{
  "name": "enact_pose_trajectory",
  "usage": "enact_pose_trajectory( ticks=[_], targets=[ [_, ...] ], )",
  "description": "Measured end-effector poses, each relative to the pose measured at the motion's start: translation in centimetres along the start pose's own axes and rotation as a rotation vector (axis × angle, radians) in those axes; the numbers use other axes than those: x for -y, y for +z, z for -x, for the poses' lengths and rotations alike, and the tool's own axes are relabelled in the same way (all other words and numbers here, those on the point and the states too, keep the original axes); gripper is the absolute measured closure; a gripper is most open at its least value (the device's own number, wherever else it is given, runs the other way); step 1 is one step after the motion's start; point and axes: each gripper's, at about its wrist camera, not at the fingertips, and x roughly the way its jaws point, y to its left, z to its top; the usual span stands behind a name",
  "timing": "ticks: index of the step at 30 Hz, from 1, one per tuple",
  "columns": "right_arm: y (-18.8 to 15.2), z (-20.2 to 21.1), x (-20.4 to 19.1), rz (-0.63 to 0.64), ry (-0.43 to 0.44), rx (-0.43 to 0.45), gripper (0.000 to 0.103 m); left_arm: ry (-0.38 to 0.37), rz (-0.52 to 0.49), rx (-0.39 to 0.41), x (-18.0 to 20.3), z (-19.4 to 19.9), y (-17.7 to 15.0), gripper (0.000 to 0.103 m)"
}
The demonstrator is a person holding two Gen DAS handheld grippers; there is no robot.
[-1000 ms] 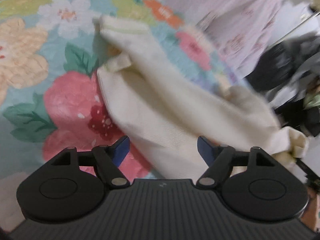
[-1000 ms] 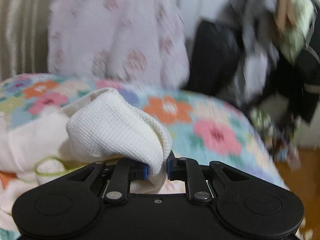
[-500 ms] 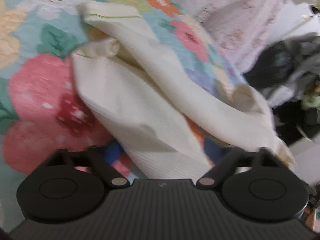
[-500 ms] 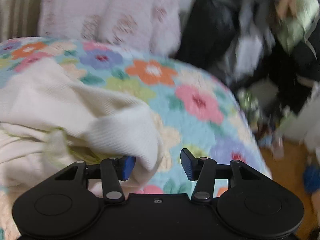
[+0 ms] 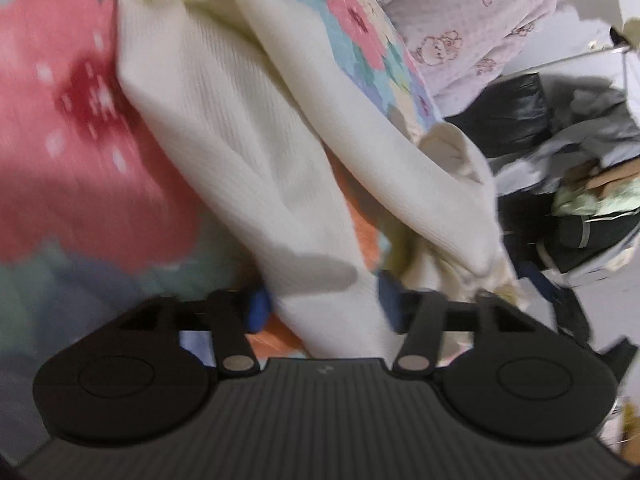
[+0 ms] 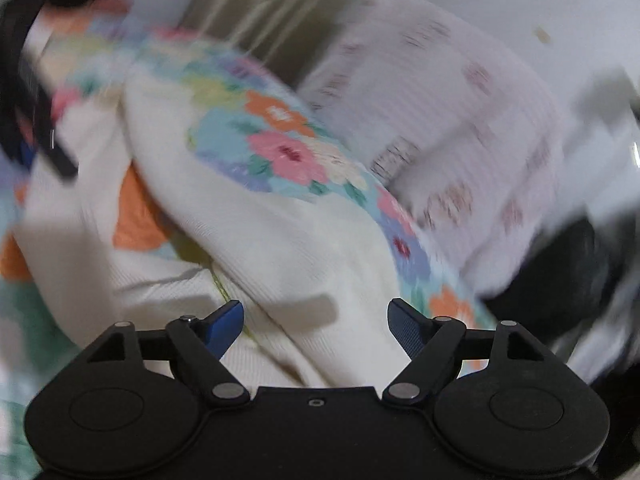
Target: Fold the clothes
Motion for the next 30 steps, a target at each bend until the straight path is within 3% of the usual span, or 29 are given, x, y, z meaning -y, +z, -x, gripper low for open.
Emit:
enact_pose_trajectory(
  ticks=[1,3,5,6,7,9,11,13,20,26,28,30],
  targets=[
    [0.4,-1.1,-0.4,0.033,0.009,0.001,0.021,-0.013,0.009,-0.009,0.1,-0.4,-0.3,0.032],
    [1.0,-2.6,-0.1,0.010,0.050,-0.017,0.022,-0.032,0.020,-0.021,0.5,-1.1,-0.8,0.035],
    [1.5,-4.2,0.9,-0.063,0.115,-0.040,0.030,-0.021,-0.005,-0.043,1.2,-2.0,-1.2,0.076],
    [1.7,-4.7,1.7,-0.112,0.153,-0.062,0.043,0.027,-0.039,-0.075,1.8,-2.6,-1.4,0.100],
    [1.8,-5.2,2.4,-0.161,0.191,-0.083,0.055,0.098,-0.082,-0.109,2.6,-3.3,-1.6,0.100],
    [2.2,-5.7,3.8,-0.243,0.253,-0.112,0.067,0.180,-0.198,-0.081,4.5,-3.2,-2.1,0.100],
    [2.4,-5.5,5.4,-0.331,0.307,-0.122,0.075,0.216,-0.252,-0.030,5.8,-2.3,-2.1,0.100],
    [2.4,-5.0,7.1,-0.438,0.346,-0.114,0.088,0.225,-0.263,0.031,6.6,-0.8,-1.7,0.100],
    [2.7,-2.8,10.6,-0.615,0.338,-0.029,0.096,0.226,-0.251,0.221,6.5,5.3,0.0,0.100],
    [3.9,-3.0,11.4,-0.584,0.310,-0.013,0.096,0.296,-0.252,0.310,5.8,7.0,1.3,0.100],
    [4.5,-3.4,12.1,-0.584,0.289,-0.010,0.097,0.361,-0.300,0.351,6.4,7.8,2.2,0.100],
    [5.7,-4.0,13.3,-0.574,0.257,-0.003,0.097,0.479,-0.414,0.414,8.0,8.6,4.0,0.100]
  ],
)
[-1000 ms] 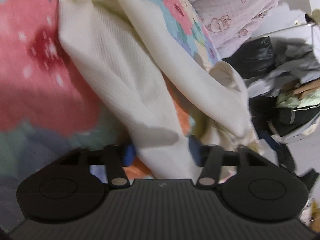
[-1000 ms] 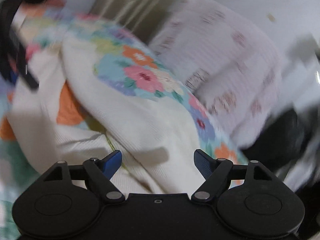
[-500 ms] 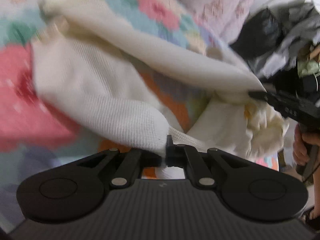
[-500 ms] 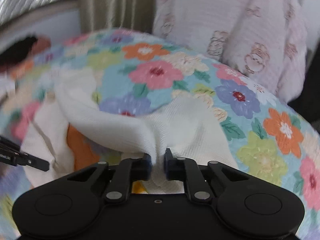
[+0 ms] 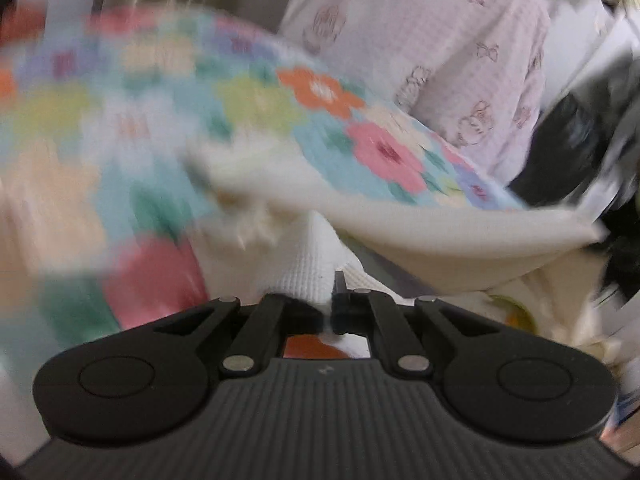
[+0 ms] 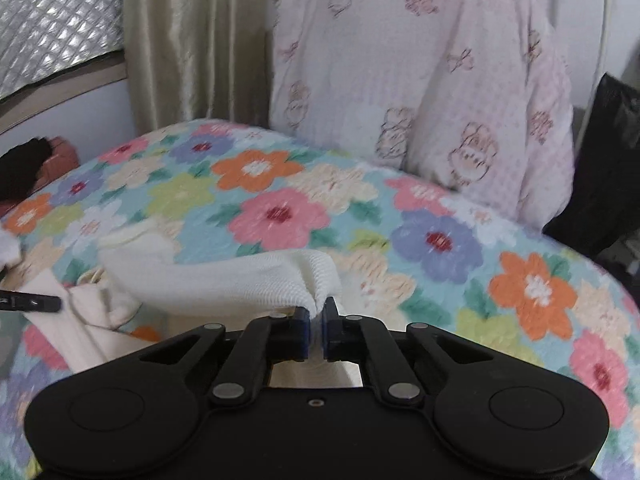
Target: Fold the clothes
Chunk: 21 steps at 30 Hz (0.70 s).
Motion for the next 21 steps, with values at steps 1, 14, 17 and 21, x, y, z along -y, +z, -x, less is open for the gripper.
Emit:
enact_pose_trajectory(
  ticks=[1,14,17,21],
  targets=[
    [1.0,-0.2,0.2,0.012,-0.016,0.006,0.097,0.037,-0.035,0.032,-0.1,0.2,1.4,0.100],
    [15.7,7.7,6.7,-0.112,-0.236,0.395,0.098,0.302,0.051,0.641,-5.6,17.5,18.9,0.100],
    [15.1,9.0,7.7,-0.177,-0.269,0.456,0.098,0.246,0.106,0.673,-6.9,21.0,18.3,0.100],
    [12.7,6.0,9.3,-0.243,-0.306,0.356,0.094,0.194,0.167,0.539,-9.0,20.0,15.0,0.100]
  ],
)
